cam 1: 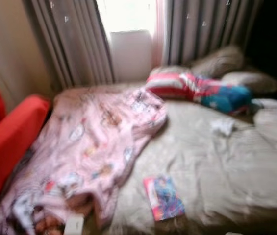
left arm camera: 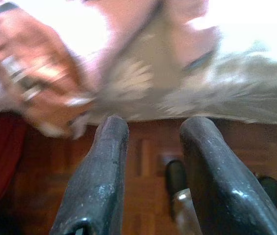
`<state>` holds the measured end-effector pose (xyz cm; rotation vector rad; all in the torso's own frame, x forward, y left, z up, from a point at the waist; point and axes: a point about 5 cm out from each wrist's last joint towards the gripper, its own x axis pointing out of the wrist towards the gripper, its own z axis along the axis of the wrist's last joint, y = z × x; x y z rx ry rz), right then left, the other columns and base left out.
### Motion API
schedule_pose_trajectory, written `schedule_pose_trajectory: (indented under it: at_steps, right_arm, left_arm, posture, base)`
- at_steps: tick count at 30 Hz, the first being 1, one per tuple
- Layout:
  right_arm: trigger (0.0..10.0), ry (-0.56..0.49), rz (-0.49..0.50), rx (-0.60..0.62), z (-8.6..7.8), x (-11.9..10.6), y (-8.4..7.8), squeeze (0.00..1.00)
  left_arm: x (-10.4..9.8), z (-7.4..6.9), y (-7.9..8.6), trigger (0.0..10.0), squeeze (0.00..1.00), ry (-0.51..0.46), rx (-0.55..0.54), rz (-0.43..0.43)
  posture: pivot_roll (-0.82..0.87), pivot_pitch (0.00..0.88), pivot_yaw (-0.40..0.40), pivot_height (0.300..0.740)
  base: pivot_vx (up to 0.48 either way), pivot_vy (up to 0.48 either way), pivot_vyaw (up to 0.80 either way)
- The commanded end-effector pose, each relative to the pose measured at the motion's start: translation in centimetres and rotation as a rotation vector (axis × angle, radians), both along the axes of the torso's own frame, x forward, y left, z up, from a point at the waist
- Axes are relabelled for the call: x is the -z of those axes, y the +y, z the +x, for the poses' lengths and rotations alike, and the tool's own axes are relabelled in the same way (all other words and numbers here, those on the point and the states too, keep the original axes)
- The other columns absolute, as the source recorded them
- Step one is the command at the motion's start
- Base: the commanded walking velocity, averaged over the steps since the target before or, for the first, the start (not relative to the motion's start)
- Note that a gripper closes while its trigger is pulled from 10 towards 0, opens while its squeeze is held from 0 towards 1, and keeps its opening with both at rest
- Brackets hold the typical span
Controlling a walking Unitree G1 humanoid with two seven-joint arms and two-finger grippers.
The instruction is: Clean up the room
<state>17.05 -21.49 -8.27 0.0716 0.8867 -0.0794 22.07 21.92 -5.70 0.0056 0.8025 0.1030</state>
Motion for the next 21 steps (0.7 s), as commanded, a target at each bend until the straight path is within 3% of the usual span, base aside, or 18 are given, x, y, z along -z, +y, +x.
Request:
schedule_pose_trajectory:
  at_steps: [1,10,21]
  right_arm:
    - [10.0,-0.009,-0.011,0.002,0.14,-0.16,-0.41,0.0]
    - [10.0,-0.011,-0.007,0.005,0.14,-0.17,-0.42,0.0]
    - [10.0,-0.02,-0.001,0.033,0.14,-0.2,-0.51,0.0]
  left_arm:
    - [0.49,-0.69,-0.23,10.0,0.0,0.021,-0.007,-0.017]
    - [0.48,-0.68,-0.28,10.0,0.0,0.02,-0.007,-0.024]
    - [0.49,-0.67,-0.36,10.0,0.0,0.018,-0.007,-0.035]
  posture:
    - [-0.07,0.007,0.051,0.74]
    - [-0.07,0.009,0.048,0.74]
    - [-0.07,0.009,0.047,0.74]
  base:
    - [0.0,0.0,0.8]
    - [0.0,0.0,0.64]
    - [0.0,0.0,0.0]
